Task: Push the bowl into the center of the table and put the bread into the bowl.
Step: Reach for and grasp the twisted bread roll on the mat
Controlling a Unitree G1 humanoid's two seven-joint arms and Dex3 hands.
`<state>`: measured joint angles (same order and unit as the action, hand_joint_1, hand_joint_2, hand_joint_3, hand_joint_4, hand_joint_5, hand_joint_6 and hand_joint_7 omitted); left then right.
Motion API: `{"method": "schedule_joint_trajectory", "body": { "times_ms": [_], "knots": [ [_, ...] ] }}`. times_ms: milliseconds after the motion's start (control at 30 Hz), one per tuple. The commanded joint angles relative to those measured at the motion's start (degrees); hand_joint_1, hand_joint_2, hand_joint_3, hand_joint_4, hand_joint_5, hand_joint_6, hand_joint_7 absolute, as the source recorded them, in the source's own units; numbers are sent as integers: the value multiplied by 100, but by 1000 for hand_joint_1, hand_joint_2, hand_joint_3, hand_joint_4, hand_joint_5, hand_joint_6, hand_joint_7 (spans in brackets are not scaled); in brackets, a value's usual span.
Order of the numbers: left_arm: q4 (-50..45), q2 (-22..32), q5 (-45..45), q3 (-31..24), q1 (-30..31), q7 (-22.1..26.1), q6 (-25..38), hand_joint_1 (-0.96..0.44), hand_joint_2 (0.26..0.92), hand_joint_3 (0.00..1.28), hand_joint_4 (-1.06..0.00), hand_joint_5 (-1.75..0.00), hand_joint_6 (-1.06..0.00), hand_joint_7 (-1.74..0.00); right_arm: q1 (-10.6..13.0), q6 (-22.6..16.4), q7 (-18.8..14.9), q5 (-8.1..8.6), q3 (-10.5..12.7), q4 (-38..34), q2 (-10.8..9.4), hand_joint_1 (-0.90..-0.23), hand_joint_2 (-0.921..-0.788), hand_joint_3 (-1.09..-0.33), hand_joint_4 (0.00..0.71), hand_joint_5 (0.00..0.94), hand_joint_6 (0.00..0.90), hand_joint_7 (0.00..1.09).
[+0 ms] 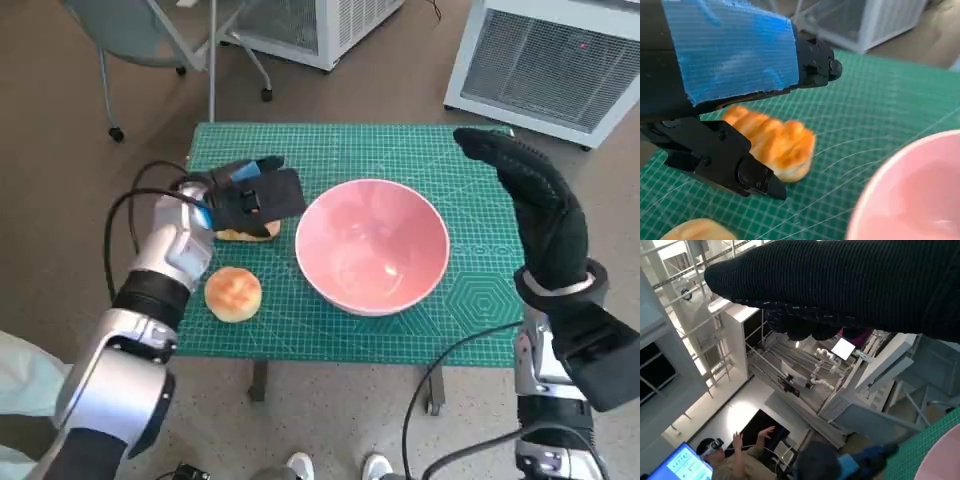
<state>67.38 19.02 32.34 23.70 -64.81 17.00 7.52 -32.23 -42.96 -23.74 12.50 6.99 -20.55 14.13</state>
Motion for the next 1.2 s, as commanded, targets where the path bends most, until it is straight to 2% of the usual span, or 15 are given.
{"method": "schedule_joint_trajectory", "body": {
  "times_ms": [33, 367, 633, 700, 767, 800, 867, 967, 1000, 1033, 1067, 1100, 1167, 1200],
  "knots": [
    [428, -110, 164, 161, -244, -110, 12, -36, 741, 6, -57, 0, -213, -13, 188, 135, 7, 12, -10, 57, -5, -576, -921, -705, 120, 3, -1, 406],
    [818, -272, 429, 475, -330, -119, 191, -28, 740, 5, -53, -1, -219, -10, 220, 183, 45, -8, -6, 97, -27, -580, -921, -706, 121, 3, -1, 401],
    [995, -334, 675, 738, -283, -203, 246, -53, 740, 4, -109, -21, -225, -9, 219, 230, 15, 43, -26, 108, -45, -580, -921, -716, 121, 3, -1, 397],
    [1017, -338, 705, 764, -259, -289, 241, -57, 741, 4, -134, -30, -236, -13, 228, 237, 12, 48, -32, 126, -48, -580, -921, -716, 121, 3, -1, 397],
    [1031, -341, 714, 773, -211, -474, 217, -53, 744, 5, -262, -73, -262, -18, 236, 249, 8, 57, -37, 147, -51, -579, -921, -716, 122, 3, -1, 397],
    [1036, -343, 716, 773, -186, -574, 202, -38, 745, 6, -302, -306, -281, -16, 240, 256, 5, 64, -40, 159, -51, -579, -921, -716, 122, 3, -1, 397],
    [1043, -346, 708, 763, -120, -831, 145, 13, 753, 11, -341, -1087, -345, -16, 250, 266, -3, 76, -42, 182, -50, -577, -921, -717, 121, 3, -1, 397],
    [1041, -338, 726, 778, -24, -1279, 9, 64, 769, 19, -394, -1530, -436, -42, 260, 289, -10, 101, -44, 205, -51, -576, -921, -718, 121, 2, -1, 396],
    [1043, -335, 745, 797, 3, -1414, -34, 176, 816, 45, -504, -1420, -501, -62, 262, 297, -11, 108, -44, 209, -52, -576, -921, -718, 121, 2, -1, 396],
    [1048, -325, 799, 847, 39, -1588, -93, 217, 832, 54, -546, -1377, -525, -69, 264, 304, -14, 118, -44, 212, -55, -576, -921, -718, 121, 2, -1, 396],
    [1054, -317, 835, 883, 62, -1706, -136, 274, 860, 61, -600, -1320, -597, -99, 266, 310, -15, 124, -44, 214, -57, -576, -921, -718, 121, 2, -1, 396],
    [1060, -303, 889, 933, 84, -1842, -183, 294, 871, 63, -619, -1300, -623, -109, 269, 316, -19, 131, -46, 221, -59, -576, -921, -718, 121, 2, -1, 396],
    [1068, -278, 962, 988, 108, -2041, -268, 340, 900, 70, -653, -1264, -692, -282, 274, 324, -23, 138, -48, 234, -64, -576, -921, -718, 121, 2, -1, 396],
    [1070, -266, 984, 1002, 115, -2113, -305, 272, 904, 71, -651, -1278, -689, -422, 276, 327, -25, 139, -49, 239, -67, -576, -921, -718, 121, 2, -1, 396]
  ]
}}
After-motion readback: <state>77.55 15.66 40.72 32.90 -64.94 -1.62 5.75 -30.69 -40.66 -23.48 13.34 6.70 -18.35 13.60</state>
